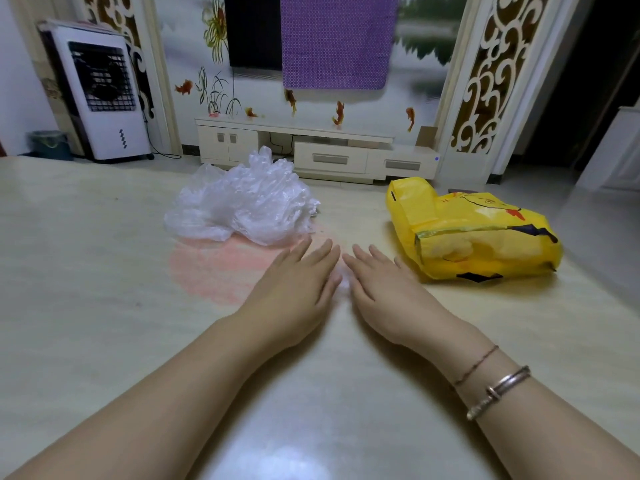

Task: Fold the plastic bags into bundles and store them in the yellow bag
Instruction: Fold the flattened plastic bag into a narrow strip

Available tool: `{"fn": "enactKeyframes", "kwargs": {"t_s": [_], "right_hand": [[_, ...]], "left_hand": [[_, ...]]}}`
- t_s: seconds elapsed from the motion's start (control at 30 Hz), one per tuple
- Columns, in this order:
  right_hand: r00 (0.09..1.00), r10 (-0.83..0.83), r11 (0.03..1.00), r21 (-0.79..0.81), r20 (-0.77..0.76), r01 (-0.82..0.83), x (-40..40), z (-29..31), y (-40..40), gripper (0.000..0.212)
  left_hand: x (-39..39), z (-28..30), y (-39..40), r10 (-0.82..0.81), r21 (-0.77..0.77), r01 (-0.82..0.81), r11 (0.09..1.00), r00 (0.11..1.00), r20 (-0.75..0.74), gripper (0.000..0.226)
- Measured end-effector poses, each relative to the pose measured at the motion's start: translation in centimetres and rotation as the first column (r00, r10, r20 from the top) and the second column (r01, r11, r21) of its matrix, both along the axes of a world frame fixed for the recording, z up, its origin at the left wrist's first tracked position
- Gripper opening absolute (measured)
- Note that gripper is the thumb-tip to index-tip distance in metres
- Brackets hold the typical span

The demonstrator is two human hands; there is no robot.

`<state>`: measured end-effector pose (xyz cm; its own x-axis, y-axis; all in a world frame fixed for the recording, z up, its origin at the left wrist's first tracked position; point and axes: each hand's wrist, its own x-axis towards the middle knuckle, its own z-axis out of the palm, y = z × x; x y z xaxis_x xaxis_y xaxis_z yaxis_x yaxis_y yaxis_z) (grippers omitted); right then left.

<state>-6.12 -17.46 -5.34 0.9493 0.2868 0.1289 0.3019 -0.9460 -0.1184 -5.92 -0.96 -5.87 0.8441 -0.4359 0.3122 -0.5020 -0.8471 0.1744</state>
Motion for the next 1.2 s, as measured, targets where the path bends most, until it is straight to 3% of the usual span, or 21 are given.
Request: {"fn": "enactKeyframes", "kwargs": {"t_s": [0.07, 0.17, 0.53, 0.6, 0.73, 0.87, 0.97, 1.07, 1.2], "right_hand": [[0.993, -0.032, 0.997, -0.080, -0.118, 0.022, 0.1, -0.5, -0.2, 0.054], [0.989, -0.039, 0.998, -0.056, -0.145, 0.032, 0.5, -0.5, -0.2, 0.055], [0.979, -0.023, 0.999, -0.045, -0.203, 0.014, 1.0, -0.4, -0.2, 0.055], [0.980, -0.025, 0.999, -0.038, -0.195, 0.017, 1.0, -0.5, -0.2, 0.055], [0.991, 0.003, 0.996, 0.087, -0.135, 0.009, 0.4, -0.4, -0.4, 0.055], [0.989, 0.076, 0.984, 0.148, 0.127, -0.095, -0.4, 1.3, -1.1, 0.044], [0.969, 0.166, 0.963, 0.180, 0.185, -0.199, -1.0, 2.2, -0.9, 0.036], [0.947, 0.237, 0.960, 0.097, 0.218, -0.262, -1.4, 2.0, -0.2, 0.037], [0.907, 0.309, 0.950, -0.041, 0.285, -0.311, -1.3, 1.6, 1.0, 0.036]], "left_hand": [[0.4, -0.6, -0.2, 0.067, 0.144, -0.046, 0.989, 0.986, -0.150, 0.055], [0.7, -0.5, -0.3, 0.103, 0.166, -0.063, 0.984, 0.965, -0.242, 0.055], [1.0, 0.1, -0.1, 0.102, 0.178, -0.050, 0.983, 0.950, -0.294, 0.056], [1.0, 0.1, 0.1, 0.062, 0.081, -0.038, 0.996, 0.947, -0.314, 0.054], [1.4, 0.2, 1.4, 0.051, -0.361, -0.144, 0.921, 0.966, -0.254, 0.043], [2.0, 0.3, 2.6, 0.227, -0.340, -0.295, 0.893, 0.948, -0.225, 0.035], [1.8, 0.8, 2.6, 0.289, -0.318, -0.378, 0.870, 0.911, -0.293, 0.029], [1.6, 1.3, 2.2, 0.290, -0.365, -0.422, 0.830, 0.885, -0.363, 0.022], [1.5, 2.0, 2.2, 0.239, -0.495, -0.496, 0.713, 0.836, -0.494, 0.028]]}}
